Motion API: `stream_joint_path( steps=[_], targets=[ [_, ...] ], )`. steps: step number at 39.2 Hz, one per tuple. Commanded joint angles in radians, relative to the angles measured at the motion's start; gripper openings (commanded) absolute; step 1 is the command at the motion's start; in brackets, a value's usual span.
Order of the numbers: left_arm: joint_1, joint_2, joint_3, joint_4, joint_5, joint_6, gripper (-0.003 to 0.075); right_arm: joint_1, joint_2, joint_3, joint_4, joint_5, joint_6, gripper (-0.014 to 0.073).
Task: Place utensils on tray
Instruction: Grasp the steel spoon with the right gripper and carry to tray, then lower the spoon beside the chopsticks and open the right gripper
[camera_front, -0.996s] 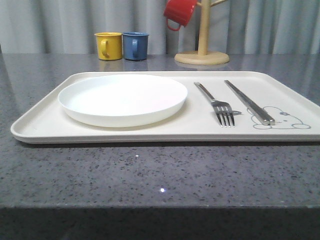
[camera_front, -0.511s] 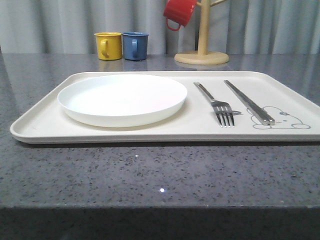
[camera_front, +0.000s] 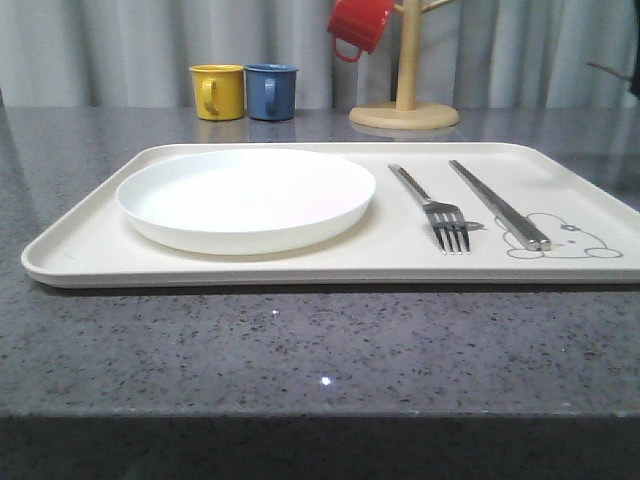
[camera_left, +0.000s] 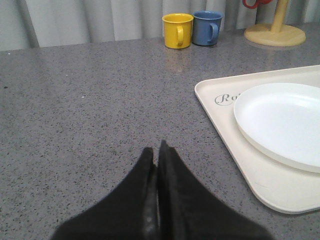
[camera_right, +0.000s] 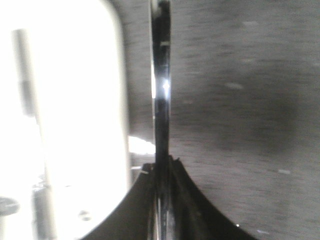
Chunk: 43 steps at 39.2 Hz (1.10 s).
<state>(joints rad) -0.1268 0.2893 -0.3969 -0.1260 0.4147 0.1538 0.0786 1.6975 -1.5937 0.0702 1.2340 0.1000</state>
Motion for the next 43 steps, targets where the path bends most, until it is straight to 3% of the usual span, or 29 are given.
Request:
stream_joint_path(
  steps=[1, 8, 38, 43],
  targets=[
    [-0.006, 0.006, -0.026, -0.013, -0.081, -0.01, -0.0018, 0.067, -0.024, -0.025, 0.022, 0.096, 0.031, -0.0028],
    [-0.006, 0.006, -0.026, -0.013, -0.081, -0.01, -0.0018, 0.132, 0.03, -0.025, 0.022, 0.086, 0.071, -0.0028],
    [-0.006, 0.006, -0.026, -0.013, -0.081, -0.01, -0.0018, 0.133, 0.121, -0.025, 0.009, 0.102, 0.13, -0.0026],
    [-0.006, 0.006, -0.026, -0.013, -0.081, -0.01, -0.0018, 0.133, 0.121, -0.025, -0.009, 0.102, 0.151, 0.0008]
  ],
)
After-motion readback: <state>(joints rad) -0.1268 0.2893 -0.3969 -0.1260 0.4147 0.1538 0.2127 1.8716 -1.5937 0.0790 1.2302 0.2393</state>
